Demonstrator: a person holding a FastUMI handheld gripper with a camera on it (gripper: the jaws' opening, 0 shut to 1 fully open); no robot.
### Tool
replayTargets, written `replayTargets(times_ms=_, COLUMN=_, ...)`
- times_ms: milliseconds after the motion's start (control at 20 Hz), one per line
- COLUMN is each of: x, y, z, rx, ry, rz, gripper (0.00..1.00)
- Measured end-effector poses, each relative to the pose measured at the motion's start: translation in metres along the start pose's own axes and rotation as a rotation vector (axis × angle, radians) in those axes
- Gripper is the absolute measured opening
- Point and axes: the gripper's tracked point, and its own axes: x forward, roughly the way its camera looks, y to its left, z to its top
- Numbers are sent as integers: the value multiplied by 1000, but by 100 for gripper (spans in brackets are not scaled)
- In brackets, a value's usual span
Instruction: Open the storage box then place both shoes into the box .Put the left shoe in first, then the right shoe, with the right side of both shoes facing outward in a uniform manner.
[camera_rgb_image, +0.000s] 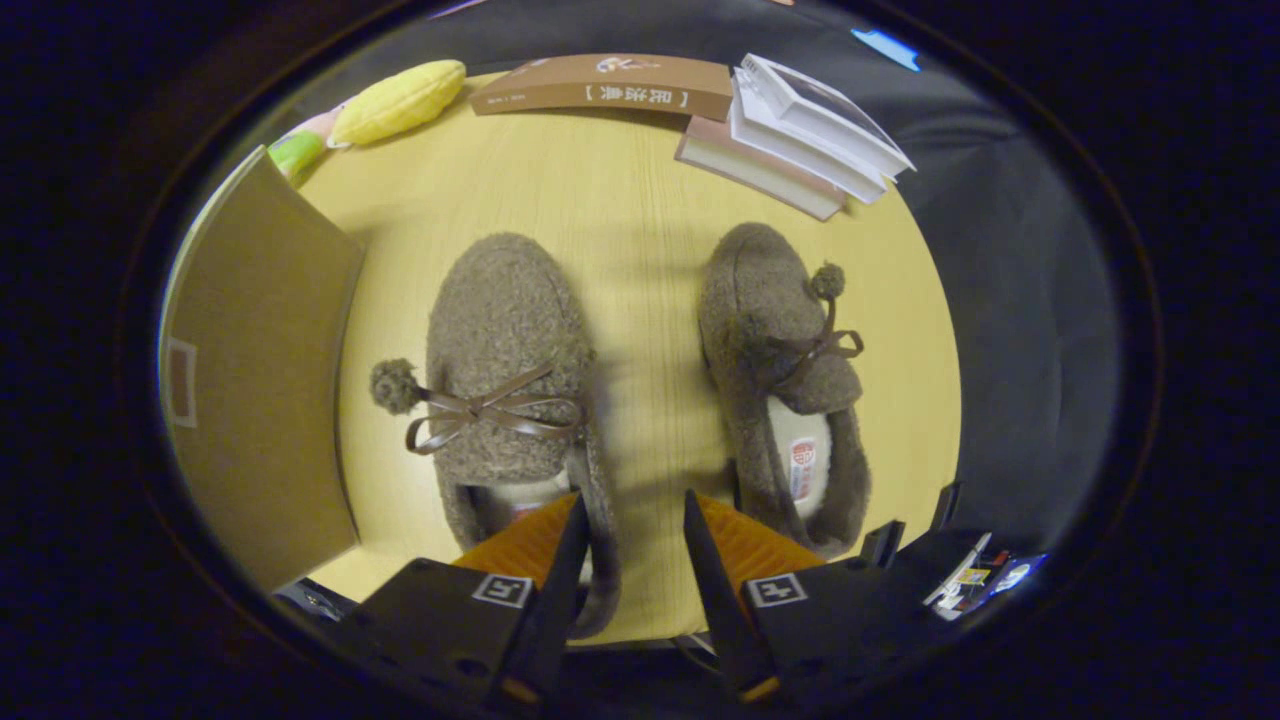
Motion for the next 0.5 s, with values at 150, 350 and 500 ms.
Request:
replayTargets(times_ms=150, x=0, y=15, z=1, rx=-22, ry=19, rz=79, gripper=18)
replayTargets(times_ms=350, x=6, y=15, z=1, rx=-4, ry=20, rz=96, gripper=7)
replayTargets(times_ms=500, x=7, y=17, z=1, rx=-26, ry=12, rz=92, gripper=7)
